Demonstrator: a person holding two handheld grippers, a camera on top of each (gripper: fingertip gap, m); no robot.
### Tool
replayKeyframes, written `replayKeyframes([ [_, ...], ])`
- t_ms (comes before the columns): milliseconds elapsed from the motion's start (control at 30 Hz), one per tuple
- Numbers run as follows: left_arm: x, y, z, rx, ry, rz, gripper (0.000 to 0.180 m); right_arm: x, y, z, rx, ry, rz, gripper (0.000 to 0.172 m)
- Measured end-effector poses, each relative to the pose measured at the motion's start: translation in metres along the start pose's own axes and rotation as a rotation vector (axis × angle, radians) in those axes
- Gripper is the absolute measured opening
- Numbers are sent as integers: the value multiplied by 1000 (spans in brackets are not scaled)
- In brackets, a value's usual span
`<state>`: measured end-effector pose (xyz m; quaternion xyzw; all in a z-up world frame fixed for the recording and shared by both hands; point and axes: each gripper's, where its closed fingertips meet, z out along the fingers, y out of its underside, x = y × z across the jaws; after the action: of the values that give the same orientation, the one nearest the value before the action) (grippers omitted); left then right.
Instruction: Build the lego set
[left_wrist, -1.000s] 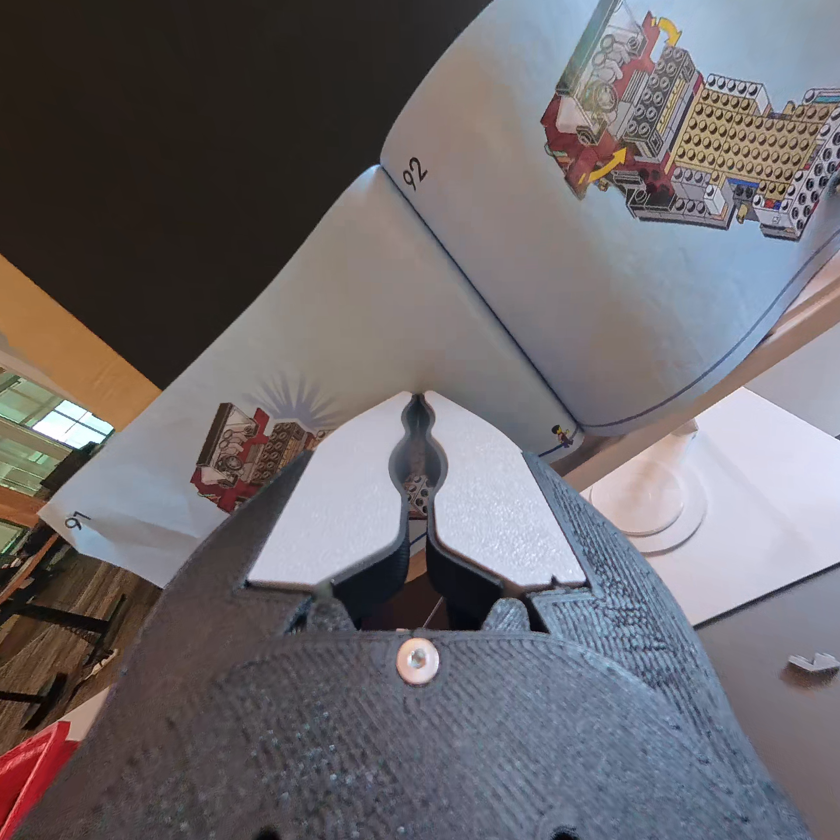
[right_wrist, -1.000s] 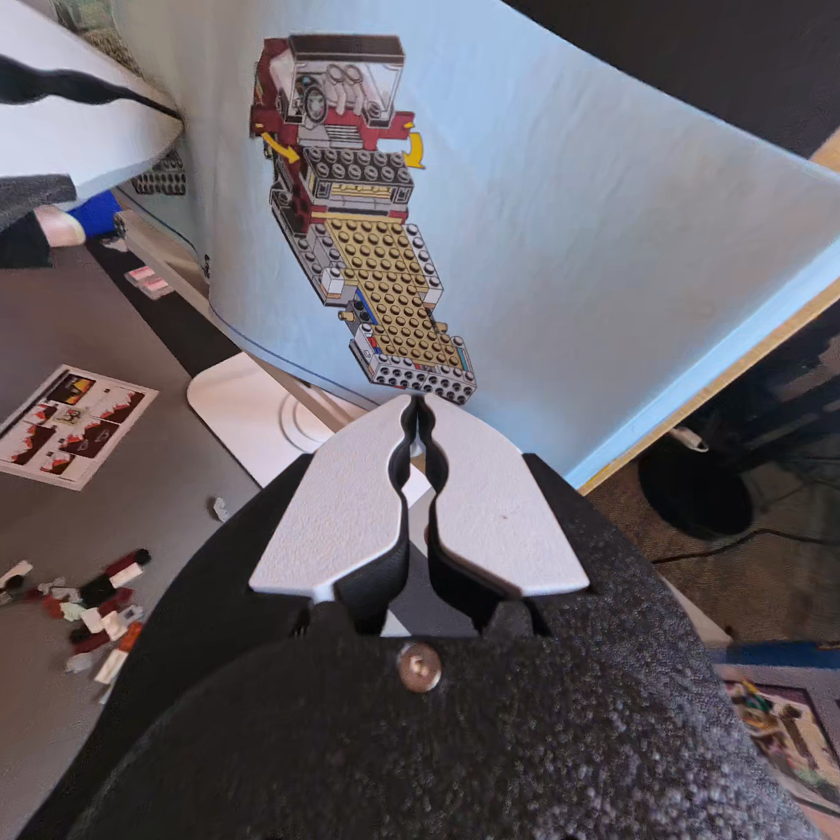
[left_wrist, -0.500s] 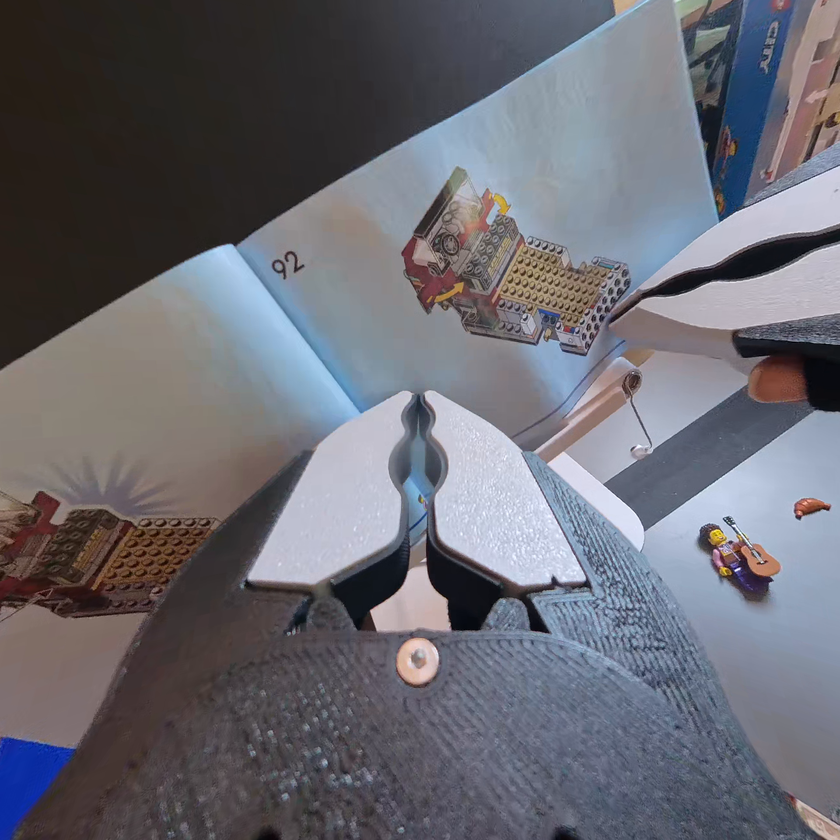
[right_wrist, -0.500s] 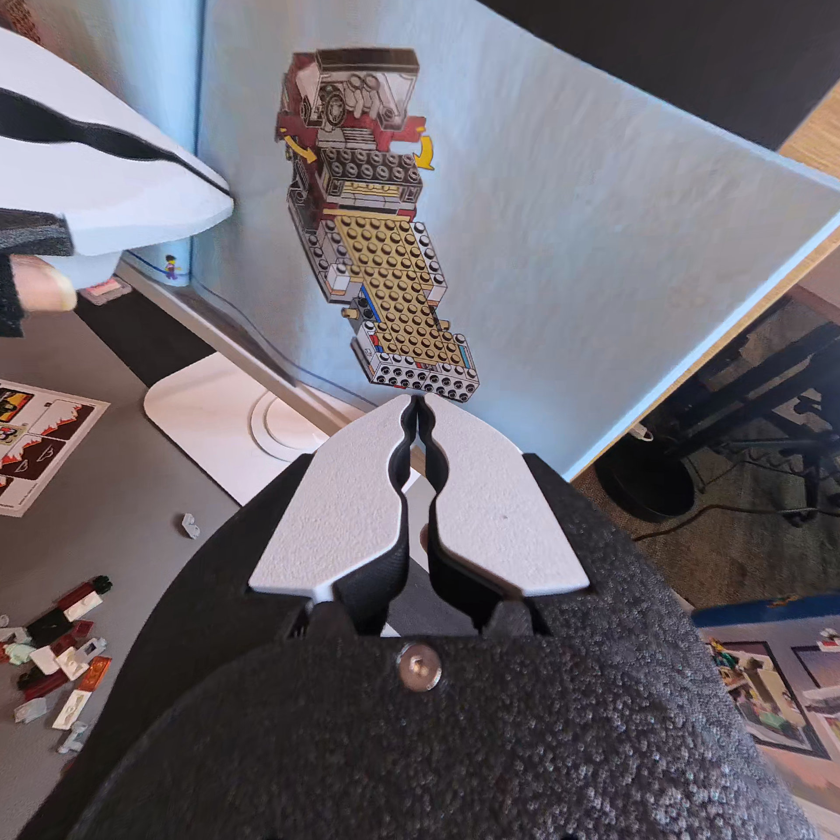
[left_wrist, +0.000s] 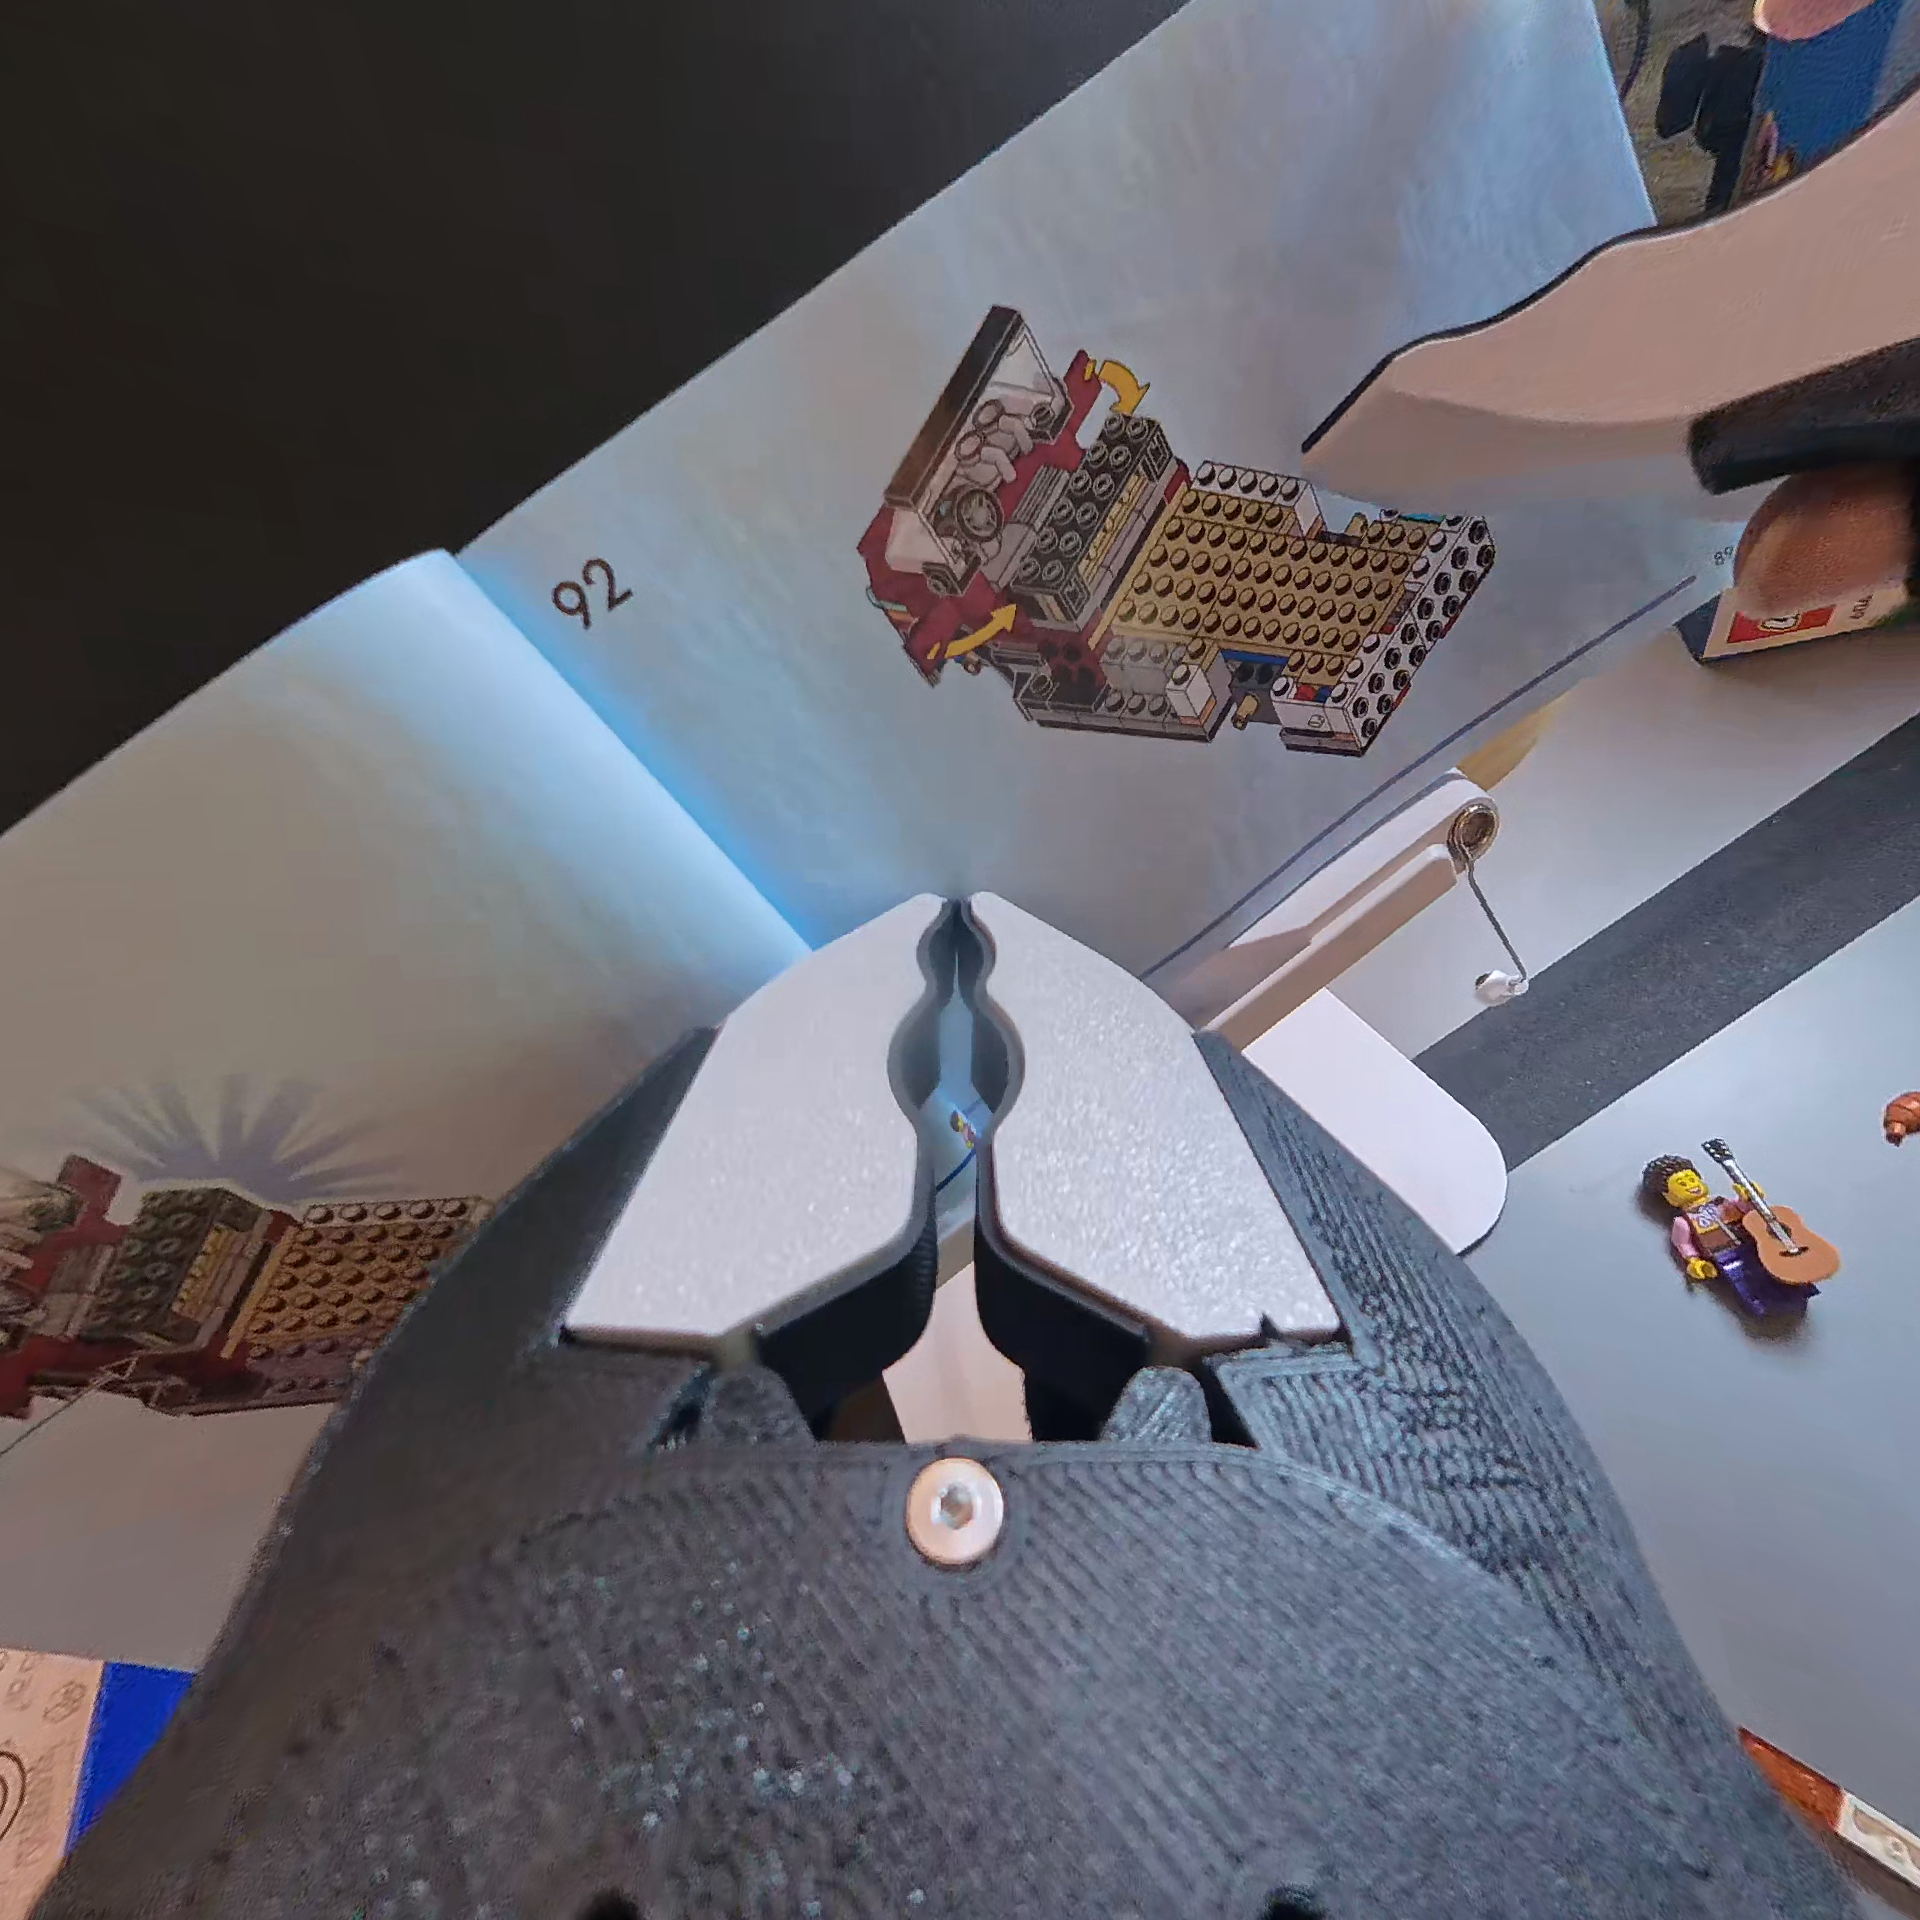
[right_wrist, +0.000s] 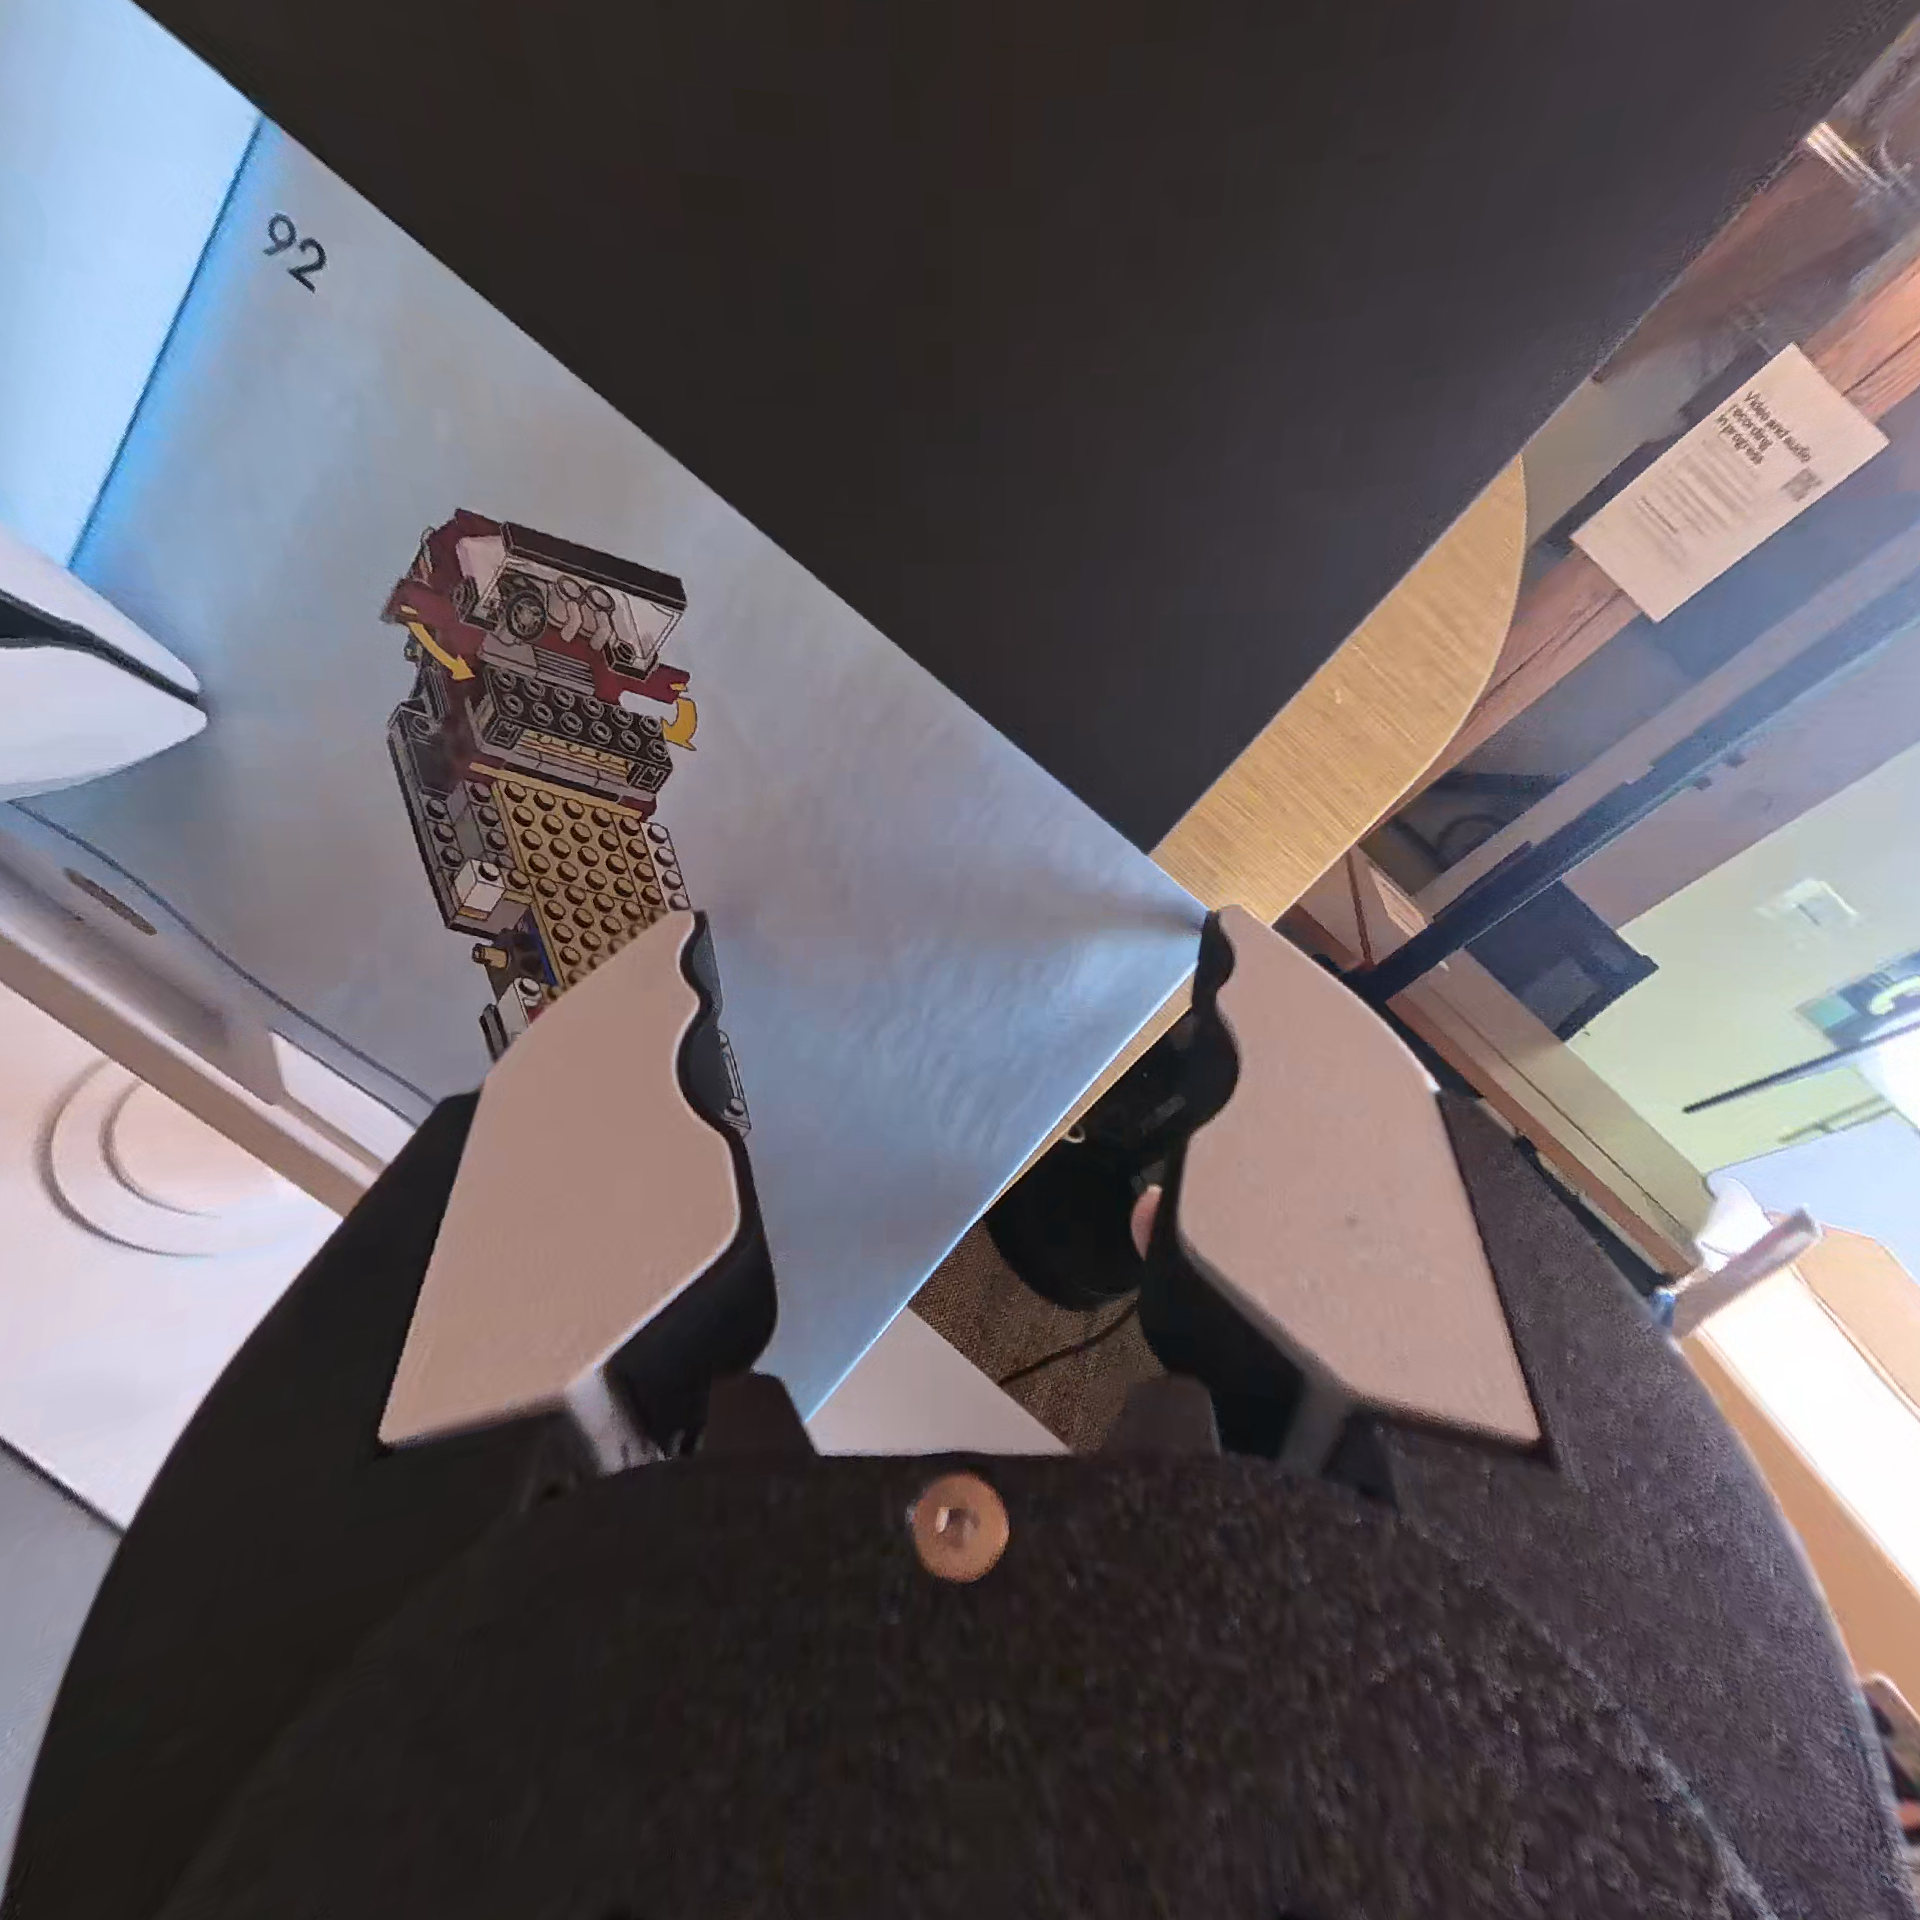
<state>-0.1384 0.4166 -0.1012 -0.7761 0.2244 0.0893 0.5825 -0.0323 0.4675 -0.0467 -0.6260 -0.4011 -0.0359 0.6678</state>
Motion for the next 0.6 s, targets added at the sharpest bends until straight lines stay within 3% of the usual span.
replayKeyframes([
  [200,0,1,-1,18,13,-10,0,-2,3,0,34,38,1,78],
  [300,1,1,-2,25,25,-32,0,-3,5,-1,44,35,16,61],
  [400,1,1,-3,33,23,-28,0,-4,7,-3,52,13,20,29],
  [500,1,2,-3,33,29,-30,0,-7,8,-5,46,-20,32,16],
  [533,2,2,-3,34,33,-33,0,-3,7,-6,49,-3,31,18],
  [600,2,2,-4,36,36,-34,0,7,1,-6,70,38,25,44],
])
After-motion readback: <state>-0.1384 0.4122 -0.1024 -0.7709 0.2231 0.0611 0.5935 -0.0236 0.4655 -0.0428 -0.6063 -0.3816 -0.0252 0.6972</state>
